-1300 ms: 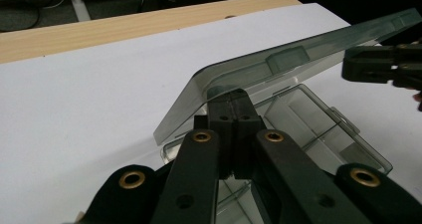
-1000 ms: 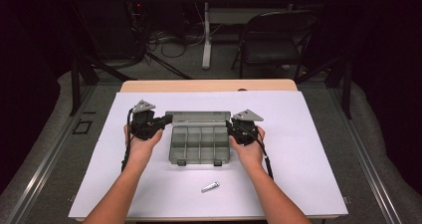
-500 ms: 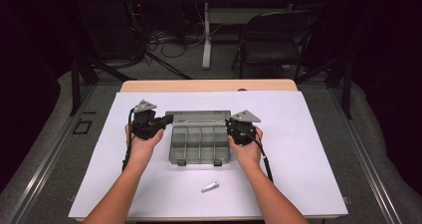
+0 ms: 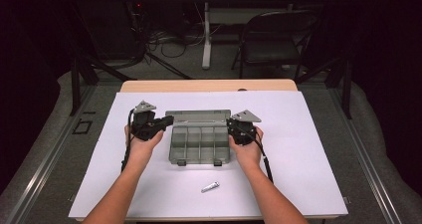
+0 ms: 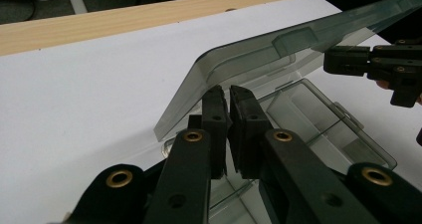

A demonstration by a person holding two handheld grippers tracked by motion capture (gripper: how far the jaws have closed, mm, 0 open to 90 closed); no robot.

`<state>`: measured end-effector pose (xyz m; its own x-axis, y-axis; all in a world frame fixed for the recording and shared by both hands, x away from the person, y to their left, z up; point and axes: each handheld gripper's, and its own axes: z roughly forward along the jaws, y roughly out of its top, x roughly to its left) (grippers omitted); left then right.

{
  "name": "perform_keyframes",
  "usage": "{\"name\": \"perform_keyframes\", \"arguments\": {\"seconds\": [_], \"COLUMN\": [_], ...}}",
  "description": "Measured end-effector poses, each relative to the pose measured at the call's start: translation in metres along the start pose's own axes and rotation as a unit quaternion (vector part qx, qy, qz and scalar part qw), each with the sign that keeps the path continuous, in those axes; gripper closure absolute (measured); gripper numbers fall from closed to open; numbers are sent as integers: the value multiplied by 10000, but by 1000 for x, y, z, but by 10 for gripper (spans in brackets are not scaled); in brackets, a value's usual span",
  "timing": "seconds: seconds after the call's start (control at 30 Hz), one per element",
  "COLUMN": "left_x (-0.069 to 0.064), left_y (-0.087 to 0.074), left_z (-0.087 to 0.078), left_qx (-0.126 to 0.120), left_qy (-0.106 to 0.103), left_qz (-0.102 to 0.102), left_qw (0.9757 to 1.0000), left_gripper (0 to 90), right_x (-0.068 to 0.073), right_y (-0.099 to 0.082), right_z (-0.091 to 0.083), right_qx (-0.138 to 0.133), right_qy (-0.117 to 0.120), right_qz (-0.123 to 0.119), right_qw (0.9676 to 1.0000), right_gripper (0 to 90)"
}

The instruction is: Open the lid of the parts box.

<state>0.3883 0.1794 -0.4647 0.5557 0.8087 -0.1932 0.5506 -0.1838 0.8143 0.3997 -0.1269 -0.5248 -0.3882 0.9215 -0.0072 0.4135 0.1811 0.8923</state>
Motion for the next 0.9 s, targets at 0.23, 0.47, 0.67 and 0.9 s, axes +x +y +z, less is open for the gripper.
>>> {"name": "perform_keyframes", "arguments": {"seconds": [0.23, 0.47, 0.67, 0.9], "left_x": [-3, -2, 3, 2], "left_y": [-4, -19, -34, -49], "left_z": [-6, -4, 5, 16], "left_qx": [55, 368, 681, 980], "left_qy": [-156, -104, -77, 21], "left_qz": [-20, 39, -73, -65], "left_qw": [9999, 9993, 9976, 9952], "left_gripper": [762, 615, 545, 521], "right_x": [1, 1, 0, 1], "right_y": [0, 0, 0, 0], "right_z": [0, 0, 0, 0], "right_qx": [-3, 5, -15, -18], "right_qy": [-16, -19, -14, -23], "right_qz": [59, 86, 94, 114], "right_qw": [10000, 10000, 10000, 9999], "right_gripper": [848, 848, 848, 848]}}
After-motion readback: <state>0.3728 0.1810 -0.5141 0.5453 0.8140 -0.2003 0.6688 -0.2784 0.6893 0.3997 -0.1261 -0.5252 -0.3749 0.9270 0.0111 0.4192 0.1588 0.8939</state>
